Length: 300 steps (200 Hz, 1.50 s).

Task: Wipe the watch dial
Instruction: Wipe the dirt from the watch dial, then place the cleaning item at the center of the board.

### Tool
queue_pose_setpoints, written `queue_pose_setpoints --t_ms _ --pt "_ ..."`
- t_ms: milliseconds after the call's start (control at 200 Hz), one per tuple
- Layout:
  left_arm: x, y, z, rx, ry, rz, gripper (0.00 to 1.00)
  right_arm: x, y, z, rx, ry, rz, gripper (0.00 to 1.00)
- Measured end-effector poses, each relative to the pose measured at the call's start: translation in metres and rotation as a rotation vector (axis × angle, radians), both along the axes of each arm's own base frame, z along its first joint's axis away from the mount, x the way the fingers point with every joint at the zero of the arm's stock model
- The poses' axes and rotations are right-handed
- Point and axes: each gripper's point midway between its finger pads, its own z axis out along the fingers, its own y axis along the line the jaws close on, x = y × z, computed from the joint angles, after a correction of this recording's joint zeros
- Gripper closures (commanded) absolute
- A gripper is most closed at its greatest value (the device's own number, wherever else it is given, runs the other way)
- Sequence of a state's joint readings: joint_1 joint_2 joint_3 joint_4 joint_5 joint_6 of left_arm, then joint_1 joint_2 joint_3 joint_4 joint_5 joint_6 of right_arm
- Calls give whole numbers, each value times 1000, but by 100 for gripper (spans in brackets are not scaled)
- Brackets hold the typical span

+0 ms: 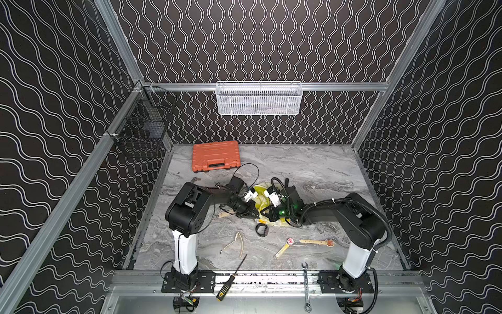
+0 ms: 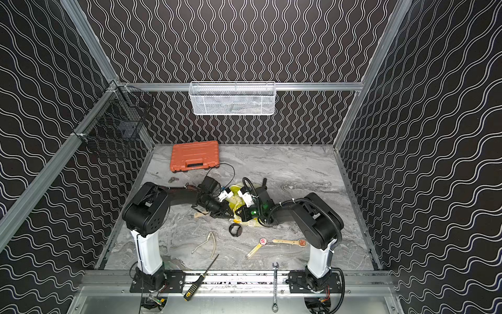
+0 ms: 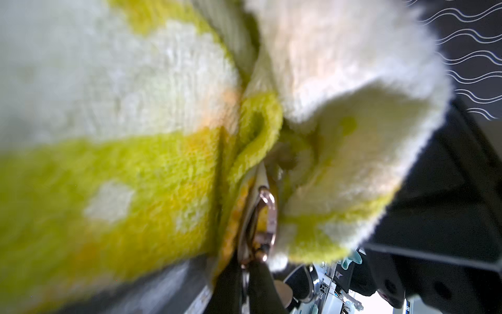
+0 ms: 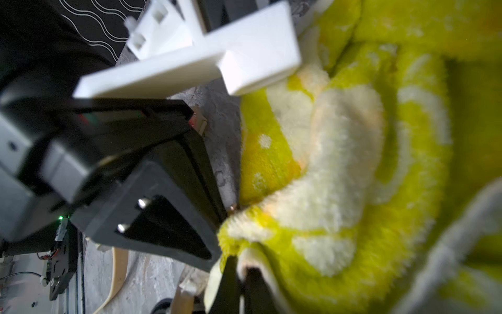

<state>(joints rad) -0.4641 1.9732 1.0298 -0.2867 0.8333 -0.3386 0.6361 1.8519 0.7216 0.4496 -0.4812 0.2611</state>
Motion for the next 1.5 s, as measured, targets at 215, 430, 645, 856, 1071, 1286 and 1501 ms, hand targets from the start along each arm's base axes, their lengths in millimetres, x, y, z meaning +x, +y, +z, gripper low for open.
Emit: queue_pose_setpoints --t_ms 215,430,645,856,1071,1286,1501 --pt "1 0 1 -5 -10 -2 100 2 -34 3 -25 4 -88 100" --pt "0 -1 2 -14 -15 -4 100 12 -20 45 -46 -62 -60 100" --pt "1 -1 3 -7 -13 -4 100 9 13 43 3 -42 28 100" --pt "2 1 4 30 -7 -1 100 9 18 13 46 24 34 100" --pt "5 4 6 67 -41 -9 100 15 -14 -1 59 30 -57 100" --pt "10 10 24 99 -95 -12 100 14 -55 0 27 33 -163 100" --pt "30 6 78 62 -241 -42 100 9 -82 4 -3 16 -235 100"
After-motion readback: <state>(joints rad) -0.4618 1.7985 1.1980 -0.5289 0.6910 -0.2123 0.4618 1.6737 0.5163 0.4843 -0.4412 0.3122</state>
